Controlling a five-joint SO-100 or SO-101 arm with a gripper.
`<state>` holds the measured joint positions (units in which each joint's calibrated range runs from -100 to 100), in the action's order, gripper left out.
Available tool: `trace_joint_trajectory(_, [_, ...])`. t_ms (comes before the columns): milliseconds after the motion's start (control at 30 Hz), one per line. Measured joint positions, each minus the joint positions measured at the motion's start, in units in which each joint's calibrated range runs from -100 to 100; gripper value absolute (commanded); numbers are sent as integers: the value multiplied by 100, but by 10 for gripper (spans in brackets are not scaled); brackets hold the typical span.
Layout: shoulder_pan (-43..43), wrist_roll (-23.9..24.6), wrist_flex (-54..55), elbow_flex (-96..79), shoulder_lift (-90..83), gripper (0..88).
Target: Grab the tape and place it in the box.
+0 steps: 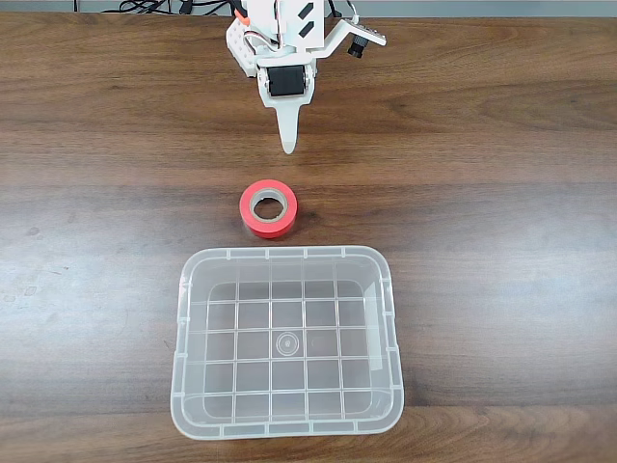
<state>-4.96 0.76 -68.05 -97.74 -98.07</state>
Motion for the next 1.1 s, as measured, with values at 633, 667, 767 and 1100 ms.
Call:
trace_joint_trajectory(633, [1150,-292,0,668,0,13])
trace_joint_trajectory(667, [1165,-292,0,785,0,13])
trace_joint_trajectory(767, [1172,-292,0,1137,8,13])
trace_joint_trajectory(1100, [1172,-292,0,2870,1607,13])
